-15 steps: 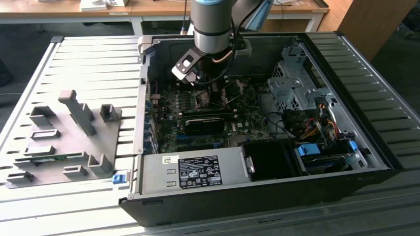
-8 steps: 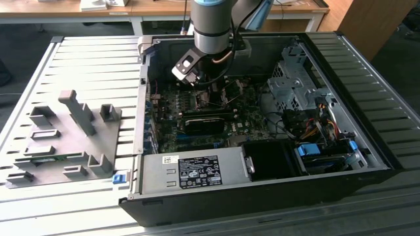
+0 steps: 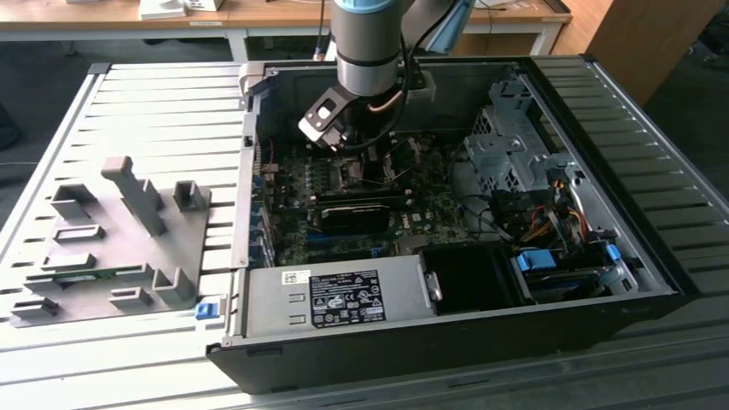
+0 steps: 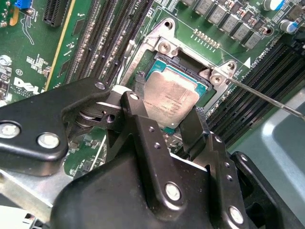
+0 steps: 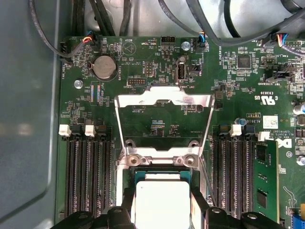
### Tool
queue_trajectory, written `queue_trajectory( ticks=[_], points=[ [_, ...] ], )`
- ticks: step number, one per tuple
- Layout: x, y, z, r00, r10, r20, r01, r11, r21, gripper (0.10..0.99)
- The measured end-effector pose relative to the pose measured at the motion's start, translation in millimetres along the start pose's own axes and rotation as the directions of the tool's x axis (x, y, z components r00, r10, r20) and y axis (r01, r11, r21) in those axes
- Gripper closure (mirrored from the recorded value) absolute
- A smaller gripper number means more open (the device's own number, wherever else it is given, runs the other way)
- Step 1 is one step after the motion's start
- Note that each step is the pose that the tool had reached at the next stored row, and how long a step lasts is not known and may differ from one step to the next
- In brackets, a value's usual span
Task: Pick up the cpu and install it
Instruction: 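Place the cpu into insertion slot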
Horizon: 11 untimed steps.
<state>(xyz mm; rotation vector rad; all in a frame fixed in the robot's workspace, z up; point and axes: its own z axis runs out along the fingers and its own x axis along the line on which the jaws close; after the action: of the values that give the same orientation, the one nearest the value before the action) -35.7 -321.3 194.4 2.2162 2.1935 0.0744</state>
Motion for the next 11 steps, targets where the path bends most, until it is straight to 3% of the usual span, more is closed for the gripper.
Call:
queue_trajectory(
  ticks=[11],
  points=[
    [0.0,0.0,0.9,1.0,0.0,-0.0001,0.0,1.0,0.0,0.545]
  ],
)
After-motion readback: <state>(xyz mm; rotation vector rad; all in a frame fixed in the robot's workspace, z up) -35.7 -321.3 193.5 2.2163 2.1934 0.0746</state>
